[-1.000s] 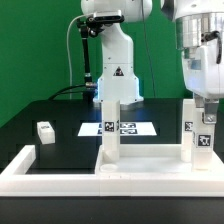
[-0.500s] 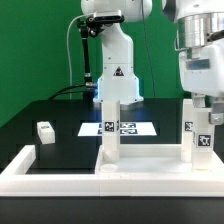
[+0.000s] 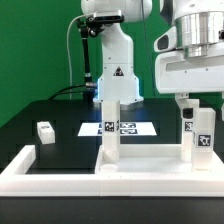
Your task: Assemble desk
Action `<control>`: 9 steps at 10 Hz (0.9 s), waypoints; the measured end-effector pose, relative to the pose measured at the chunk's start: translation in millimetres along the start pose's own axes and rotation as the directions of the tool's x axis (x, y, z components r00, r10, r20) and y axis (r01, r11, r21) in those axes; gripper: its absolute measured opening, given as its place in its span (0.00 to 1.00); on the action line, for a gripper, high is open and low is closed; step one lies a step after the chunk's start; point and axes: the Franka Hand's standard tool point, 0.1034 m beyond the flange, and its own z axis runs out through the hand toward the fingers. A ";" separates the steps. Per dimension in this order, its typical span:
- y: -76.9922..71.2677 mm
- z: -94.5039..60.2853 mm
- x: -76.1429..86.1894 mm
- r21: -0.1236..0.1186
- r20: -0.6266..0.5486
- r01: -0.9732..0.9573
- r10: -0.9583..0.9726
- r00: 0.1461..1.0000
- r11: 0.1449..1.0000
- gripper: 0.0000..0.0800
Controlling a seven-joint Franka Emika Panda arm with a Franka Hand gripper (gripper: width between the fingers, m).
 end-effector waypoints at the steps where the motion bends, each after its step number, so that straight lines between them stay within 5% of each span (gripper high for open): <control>1: 0.1 0.8 0.6 -0.001 0.000 0.114 -0.114 0.993 0.993 0.81; 3: -4.1 10.1 5.7 0.003 0.002 0.490 -0.490 0.872 0.872 0.81; 7: -5.1 11.6 4.3 0.005 0.007 0.462 -0.462 0.887 0.887 0.75; 8: -5.1 11.7 4.2 0.004 0.007 0.409 -0.409 0.913 0.913 0.53; 9: -1.6 12.4 4.0 -0.004 0.016 0.357 -0.356 0.934 0.934 0.53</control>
Offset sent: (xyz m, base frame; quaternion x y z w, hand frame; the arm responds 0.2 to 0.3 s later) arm 0.0005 0.0236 -0.0079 -0.0184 -0.0363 -0.2826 0.9584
